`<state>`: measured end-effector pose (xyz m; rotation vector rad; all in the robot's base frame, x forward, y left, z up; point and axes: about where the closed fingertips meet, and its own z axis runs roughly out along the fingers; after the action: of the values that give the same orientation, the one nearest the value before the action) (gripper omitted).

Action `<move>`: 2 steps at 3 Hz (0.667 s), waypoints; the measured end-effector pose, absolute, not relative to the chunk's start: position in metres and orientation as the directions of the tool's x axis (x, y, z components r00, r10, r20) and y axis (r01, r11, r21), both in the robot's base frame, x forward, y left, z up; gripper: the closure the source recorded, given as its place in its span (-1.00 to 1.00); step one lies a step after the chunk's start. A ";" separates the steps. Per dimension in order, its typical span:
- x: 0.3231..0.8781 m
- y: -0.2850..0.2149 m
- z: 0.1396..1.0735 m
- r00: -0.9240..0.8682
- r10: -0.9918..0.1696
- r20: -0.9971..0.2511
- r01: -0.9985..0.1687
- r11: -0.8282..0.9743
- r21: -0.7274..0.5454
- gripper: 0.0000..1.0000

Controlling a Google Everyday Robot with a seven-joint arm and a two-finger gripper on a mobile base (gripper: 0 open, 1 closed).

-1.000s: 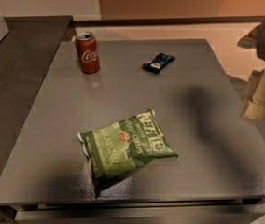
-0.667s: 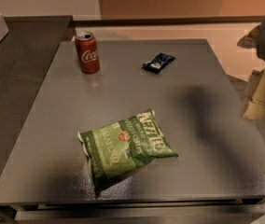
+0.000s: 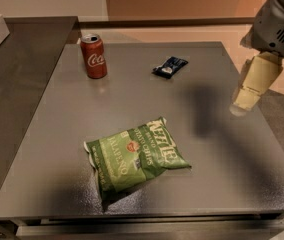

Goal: Move rxbar blueberry near green jalapeno chip bag

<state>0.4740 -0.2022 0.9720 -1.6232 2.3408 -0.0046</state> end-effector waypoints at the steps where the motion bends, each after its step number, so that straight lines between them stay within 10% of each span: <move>1: 0.505 -0.194 0.965 -0.443 -0.863 -0.243 -0.864 0.483 -0.141 -1.00; 2: 0.533 -0.185 0.956 -0.557 -0.796 -0.236 -0.790 0.596 -0.147 -1.00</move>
Offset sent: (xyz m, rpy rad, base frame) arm 0.0870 0.0253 -0.0281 -0.0097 0.0403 -0.4545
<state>0.5328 -0.1848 0.9561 -1.2985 2.5493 -0.0344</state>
